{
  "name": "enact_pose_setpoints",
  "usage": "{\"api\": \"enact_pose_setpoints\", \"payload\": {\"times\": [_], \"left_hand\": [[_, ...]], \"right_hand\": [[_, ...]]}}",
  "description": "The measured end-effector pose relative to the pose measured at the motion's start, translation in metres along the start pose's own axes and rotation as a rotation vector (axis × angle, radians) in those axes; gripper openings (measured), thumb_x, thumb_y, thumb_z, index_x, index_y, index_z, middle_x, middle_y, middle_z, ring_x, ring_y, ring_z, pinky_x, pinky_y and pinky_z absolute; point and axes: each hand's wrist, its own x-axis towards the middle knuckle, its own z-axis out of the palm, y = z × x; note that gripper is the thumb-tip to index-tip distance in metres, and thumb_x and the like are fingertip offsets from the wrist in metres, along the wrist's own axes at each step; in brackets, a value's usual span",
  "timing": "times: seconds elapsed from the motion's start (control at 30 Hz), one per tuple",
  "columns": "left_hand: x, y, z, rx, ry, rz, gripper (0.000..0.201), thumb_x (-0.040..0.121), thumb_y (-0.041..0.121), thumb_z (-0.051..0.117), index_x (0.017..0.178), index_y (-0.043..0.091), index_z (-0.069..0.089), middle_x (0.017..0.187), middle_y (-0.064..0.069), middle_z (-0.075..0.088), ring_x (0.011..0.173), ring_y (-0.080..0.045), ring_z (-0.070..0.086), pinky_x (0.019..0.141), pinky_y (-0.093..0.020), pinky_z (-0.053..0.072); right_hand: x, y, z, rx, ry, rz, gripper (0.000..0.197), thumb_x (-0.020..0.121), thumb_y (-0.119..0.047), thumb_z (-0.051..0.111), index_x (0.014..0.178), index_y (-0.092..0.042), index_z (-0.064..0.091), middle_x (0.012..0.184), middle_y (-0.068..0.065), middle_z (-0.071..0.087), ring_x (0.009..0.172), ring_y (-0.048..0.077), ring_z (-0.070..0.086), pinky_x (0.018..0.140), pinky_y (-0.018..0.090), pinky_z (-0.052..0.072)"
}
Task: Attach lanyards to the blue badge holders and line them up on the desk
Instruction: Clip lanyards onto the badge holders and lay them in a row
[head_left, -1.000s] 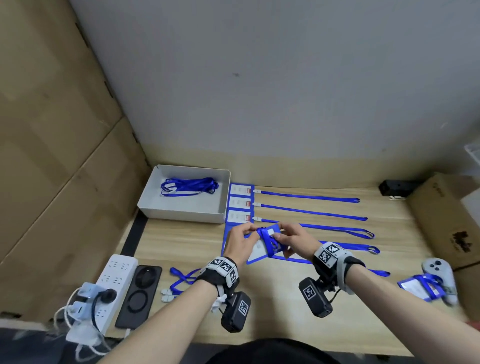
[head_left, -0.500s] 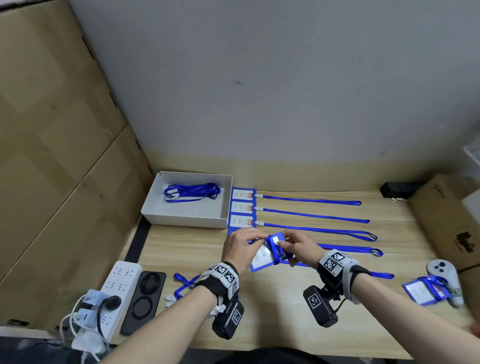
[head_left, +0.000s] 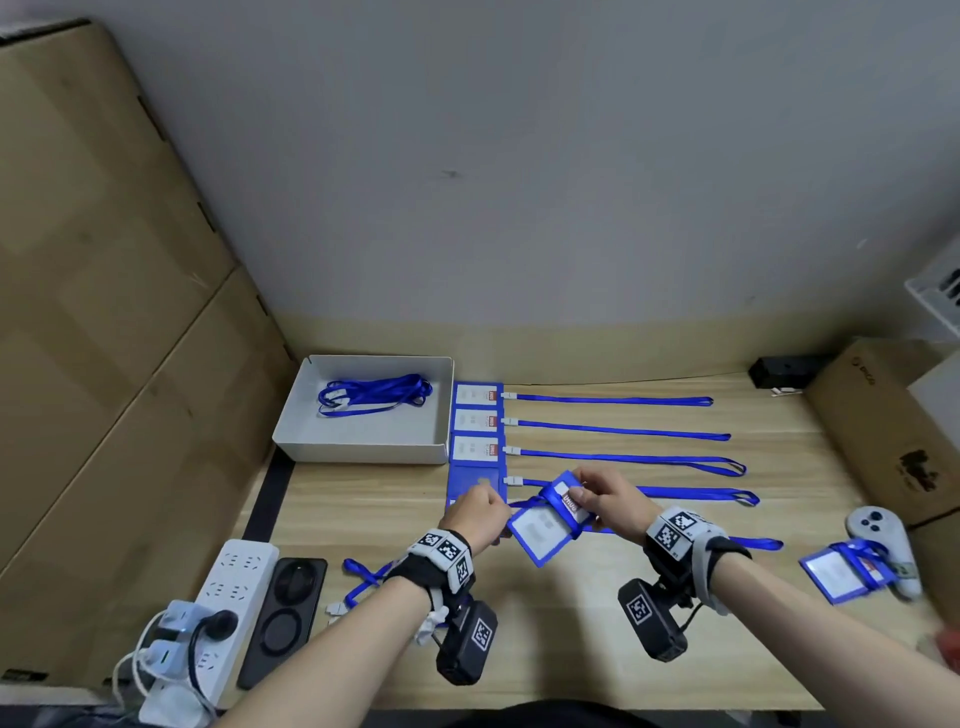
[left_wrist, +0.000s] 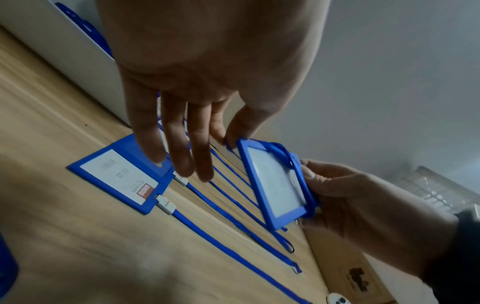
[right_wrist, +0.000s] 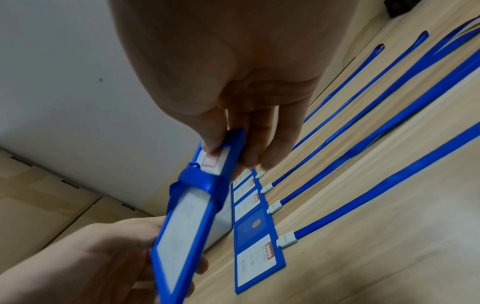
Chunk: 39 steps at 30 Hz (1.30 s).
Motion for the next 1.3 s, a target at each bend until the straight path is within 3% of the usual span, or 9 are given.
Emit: {"api": "enact_pose_setpoints", "payload": {"times": [0.17, 0.27, 0.43, 0.57, 0.63, 0.77, 0.93, 1.1, 1.3], "left_hand": [[-0.003, -0.001, 0.01, -0.042, -0.088, 0.271, 0.023, 0.086, 0.011, 0.06, 0.102, 0.026, 0.069, 0.099, 0.011, 0.071, 0.09, -0.008, 0.064, 0.082, -0.027, 0.055], [-0.003, 0.003, 0.011, -0.001, -0.099, 0.373, 0.016, 0.085, 0.019, 0.068, 0.094, 0.028, 0.077, 0.088, 0.015, 0.074, 0.087, 0.0, 0.064, 0.081, -0.024, 0.054], [0.005, 0.001, 0.011, -0.103, 0.002, 0.294, 0.007, 0.08, 0.02, 0.071, 0.078, 0.026, 0.074, 0.079, 0.009, 0.073, 0.082, -0.007, 0.068, 0.079, -0.039, 0.059], [0.001, 0.007, 0.012, -0.183, -0.042, 0.304, 0.019, 0.079, 0.035, 0.069, 0.097, 0.032, 0.068, 0.1, 0.009, 0.07, 0.089, -0.004, 0.064, 0.074, -0.026, 0.057], [-0.003, 0.015, 0.014, -0.149, -0.07, 0.316, 0.027, 0.079, 0.038, 0.071, 0.104, 0.03, 0.068, 0.1, 0.011, 0.069, 0.088, -0.003, 0.063, 0.075, -0.023, 0.054], [-0.001, 0.023, 0.019, 0.024, 0.024, 0.315, 0.017, 0.08, 0.045, 0.067, 0.086, 0.03, 0.072, 0.086, 0.013, 0.071, 0.086, -0.009, 0.063, 0.077, -0.033, 0.055], [-0.002, 0.021, 0.017, 0.172, 0.157, 0.304, 0.028, 0.085, 0.046, 0.063, 0.075, 0.021, 0.068, 0.074, 0.008, 0.068, 0.077, -0.009, 0.063, 0.062, -0.027, 0.047], [-0.002, 0.011, 0.015, 0.079, 0.213, 0.334, 0.027, 0.091, 0.037, 0.059, 0.074, 0.017, 0.063, 0.073, 0.004, 0.066, 0.074, -0.017, 0.061, 0.061, -0.032, 0.045], [0.003, -0.001, 0.011, -0.046, 0.242, 0.225, 0.026, 0.094, 0.034, 0.054, 0.072, 0.021, 0.057, 0.071, 0.006, 0.065, 0.067, -0.012, 0.067, 0.055, -0.029, 0.048]], "right_hand": [[0.0, 0.007, 0.002, -0.084, -0.003, 0.03, 0.017, 0.102, -0.013, 0.045, 0.104, -0.009, 0.061, 0.076, 0.001, 0.06, 0.066, 0.015, 0.054, 0.055, 0.025, 0.046], [0.0, 0.01, -0.001, -0.083, 0.004, 0.041, 0.017, 0.103, -0.014, 0.045, 0.106, -0.009, 0.061, 0.084, 0.006, 0.063, 0.07, 0.018, 0.057, 0.054, 0.024, 0.046], [0.001, 0.013, -0.01, -0.037, 0.032, 0.062, 0.02, 0.102, -0.013, 0.043, 0.099, -0.02, 0.061, 0.085, 0.005, 0.064, 0.073, 0.018, 0.056, 0.055, 0.024, 0.046], [0.0, 0.012, -0.013, -0.031, 0.048, 0.084, 0.02, 0.103, -0.015, 0.044, 0.096, -0.026, 0.06, 0.081, -0.002, 0.063, 0.069, 0.013, 0.057, 0.055, 0.021, 0.047], [0.001, 0.009, -0.013, -0.02, 0.045, 0.088, 0.018, 0.103, -0.016, 0.044, 0.099, -0.023, 0.06, 0.081, -0.001, 0.063, 0.068, 0.012, 0.058, 0.055, 0.02, 0.047], [0.003, 0.004, -0.012, -0.03, 0.032, 0.065, 0.017, 0.103, -0.017, 0.044, 0.098, -0.022, 0.06, 0.08, 0.0, 0.062, 0.069, 0.015, 0.057, 0.057, 0.024, 0.048], [0.003, -0.004, -0.011, -0.039, 0.012, 0.055, 0.014, 0.104, -0.02, 0.045, 0.102, -0.019, 0.059, 0.089, 0.005, 0.065, 0.073, 0.012, 0.058, 0.053, 0.016, 0.045], [0.009, -0.001, -0.005, -0.028, 0.034, 0.031, 0.015, 0.103, -0.016, 0.046, 0.098, -0.019, 0.059, 0.082, 0.001, 0.064, 0.071, 0.013, 0.058, 0.058, 0.021, 0.047], [0.014, 0.004, -0.004, -0.021, 0.064, 0.046, 0.013, 0.103, -0.019, 0.046, 0.105, -0.021, 0.058, 0.085, 0.002, 0.065, 0.074, 0.013, 0.058, 0.062, 0.025, 0.047]]}}
